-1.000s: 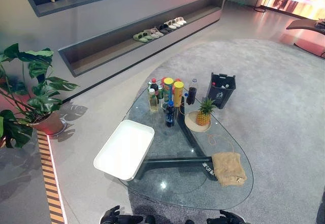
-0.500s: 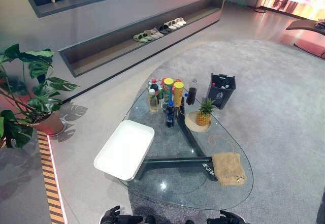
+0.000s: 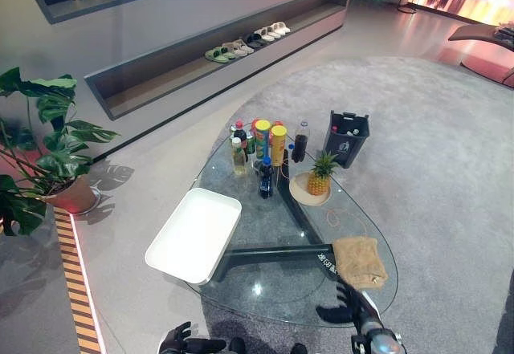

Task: Wipe the table with a cloth and put it in the basket.

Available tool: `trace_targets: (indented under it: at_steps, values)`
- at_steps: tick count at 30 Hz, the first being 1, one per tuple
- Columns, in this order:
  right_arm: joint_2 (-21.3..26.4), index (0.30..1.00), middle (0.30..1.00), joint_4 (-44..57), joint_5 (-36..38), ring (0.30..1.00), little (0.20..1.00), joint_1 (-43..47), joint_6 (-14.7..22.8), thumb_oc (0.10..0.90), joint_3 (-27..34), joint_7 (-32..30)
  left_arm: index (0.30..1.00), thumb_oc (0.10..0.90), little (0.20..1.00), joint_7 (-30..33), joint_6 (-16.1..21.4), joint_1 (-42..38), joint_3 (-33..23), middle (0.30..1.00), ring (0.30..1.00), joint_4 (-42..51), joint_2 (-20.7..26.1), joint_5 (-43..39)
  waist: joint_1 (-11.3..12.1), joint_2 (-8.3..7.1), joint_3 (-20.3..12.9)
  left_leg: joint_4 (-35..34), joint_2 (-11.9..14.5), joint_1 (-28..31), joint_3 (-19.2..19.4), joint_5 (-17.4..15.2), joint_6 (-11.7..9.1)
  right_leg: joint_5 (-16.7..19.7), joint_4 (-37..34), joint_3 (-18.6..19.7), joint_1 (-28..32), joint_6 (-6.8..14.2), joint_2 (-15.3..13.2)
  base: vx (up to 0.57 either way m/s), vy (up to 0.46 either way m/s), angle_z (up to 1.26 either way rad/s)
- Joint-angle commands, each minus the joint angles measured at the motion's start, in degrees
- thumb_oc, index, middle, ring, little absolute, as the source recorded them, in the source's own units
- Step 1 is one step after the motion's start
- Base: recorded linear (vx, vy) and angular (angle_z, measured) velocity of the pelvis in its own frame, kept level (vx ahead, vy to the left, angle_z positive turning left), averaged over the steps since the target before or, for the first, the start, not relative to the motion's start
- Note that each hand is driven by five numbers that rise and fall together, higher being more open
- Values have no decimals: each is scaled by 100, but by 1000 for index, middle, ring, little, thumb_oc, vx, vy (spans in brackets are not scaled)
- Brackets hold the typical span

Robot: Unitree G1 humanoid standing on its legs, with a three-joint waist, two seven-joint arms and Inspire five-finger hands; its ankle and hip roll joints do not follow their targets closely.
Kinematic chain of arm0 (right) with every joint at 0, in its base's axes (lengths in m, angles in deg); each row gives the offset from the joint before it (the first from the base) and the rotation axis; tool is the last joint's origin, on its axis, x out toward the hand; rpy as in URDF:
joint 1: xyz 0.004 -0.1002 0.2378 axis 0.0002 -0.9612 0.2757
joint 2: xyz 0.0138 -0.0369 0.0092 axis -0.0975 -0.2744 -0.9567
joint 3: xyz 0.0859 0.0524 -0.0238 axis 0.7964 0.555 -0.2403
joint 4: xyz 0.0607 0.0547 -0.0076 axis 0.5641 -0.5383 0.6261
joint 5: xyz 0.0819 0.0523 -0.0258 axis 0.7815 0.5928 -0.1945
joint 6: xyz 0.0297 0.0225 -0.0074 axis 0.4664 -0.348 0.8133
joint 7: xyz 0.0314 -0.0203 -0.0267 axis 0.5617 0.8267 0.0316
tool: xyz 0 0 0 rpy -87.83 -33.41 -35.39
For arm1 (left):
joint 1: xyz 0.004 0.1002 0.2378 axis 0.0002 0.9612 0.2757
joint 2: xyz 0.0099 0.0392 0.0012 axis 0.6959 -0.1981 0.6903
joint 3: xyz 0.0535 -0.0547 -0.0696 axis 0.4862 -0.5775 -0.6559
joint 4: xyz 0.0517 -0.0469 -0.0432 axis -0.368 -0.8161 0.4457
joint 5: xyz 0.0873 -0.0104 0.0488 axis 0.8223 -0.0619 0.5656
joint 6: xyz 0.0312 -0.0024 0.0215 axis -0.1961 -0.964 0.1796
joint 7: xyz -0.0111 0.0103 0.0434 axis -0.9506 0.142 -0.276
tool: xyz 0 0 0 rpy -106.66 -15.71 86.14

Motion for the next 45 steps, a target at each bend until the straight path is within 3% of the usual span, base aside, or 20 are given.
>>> trace_targets:
  at_steps: [1, 7, 8, 14, 17, 18, 24, 31, 37, 45]
  values:
    - [382, 900, 900, 799, 17, 900, 900, 361, 502, 800, -73, -384, 900, 800, 900, 48, 167, -143, 137, 900, 900, -109, 54, -190, 8, -87, 172, 54, 19, 65, 114, -420, 62, 62, 260, 252, -208, 345, -300, 36, -8, -5]
    - [463, 900, 900, 1616, -167, 900, 900, 439, 544, 800, -36, -873, 900, 800, 900, 101, 210, -16, 112, 900, 900, -61, 52, -189, 6, -100, 309, 172, 42, -91, 166, -424, 67, 40, 389, 256, -386, 326, -318, 0, -10, -6]
    - [537, 900, 900, 1855, -295, 900, 900, 639, 625, 800, -19, -1278, 900, 800, 900, 93, 292, -102, 156, 900, 900, -43, 103, -244, 8, -85, 500, 281, 44, -280, 184, -416, 83, 10, 535, 248, -595, 292, -312, -164, -14, -7]
    - [868, 900, 900, 2130, -641, 900, 900, 1274, 723, 800, 95, -2191, 900, 800, 900, 160, 420, -486, 332, 900, 900, 103, 154, -434, 37, -12, 1038, 794, -10, -928, 153, -409, 102, -77, 1003, 203, -1165, 180, -318, -162, 19, 1]
    - [1057, 900, 900, 2157, -1119, 900, 900, 1577, 451, 800, 165, -2854, 900, 800, 900, 170, 425, -526, 393, 900, 900, 145, 125, -481, 51, 58, 1215, 865, -77, -1040, 111, -413, 99, -62, 1035, 189, -1262, 171, -345, -50, 57, 4]
    - [1192, 900, 900, 2158, -1445, 900, 900, 1867, 54, 800, 208, -3465, 900, 800, 900, 167, 476, -547, 463, 900, 900, 177, 119, -515, 74, 104, 1363, 914, -122, -1181, 133, -424, 116, -61, 1070, 176, -1395, 169, -356, -104, 68, -1]
    - [1413, 900, 900, 2066, -1919, 900, 900, 2438, -811, 800, 221, -4385, 900, 800, 900, 94, 578, -809, 564, 900, 900, 171, 203, -711, 110, 153, 1718, 1318, -166, -1689, 168, -469, 116, -97, 1374, 149, -1856, 126, -366, -75, 48, 1]
    - [1571, 900, 900, 2008, -1895, 900, 900, 3082, -1391, 800, 141, -4855, 900, 800, 900, 82, 625, -1202, 710, 900, 900, 409, 274, -837, 146, 217, 2165, 1942, -190, -2373, 189, -559, 125, -170, 1923, 120, -2531, 47, -388, -48, 38, 1]
    - [1679, 900, 900, 1785, -1451, 900, 900, 3461, -1893, 800, 228, -5385, 900, 800, 900, 196, 625, -1320, 868, 900, 900, 688, 293, -886, 187, 304, 2178, 2185, -228, -2997, 277, -622, 177, -237, 2320, 111, -3274, 46, -382, -7, 27, 5]
    - [1734, 900, 900, 1474, -1045, 900, 900, 3844, -2133, 800, 230, -5518, 900, 800, 900, 208, 706, -1393, 952, 900, 900, 888, 266, -1055, 184, 411, 2178, 2446, -242, -3598, 347, -659, 197, -228, 2554, 172, -3905, 17, -393, 8, 38, 1]
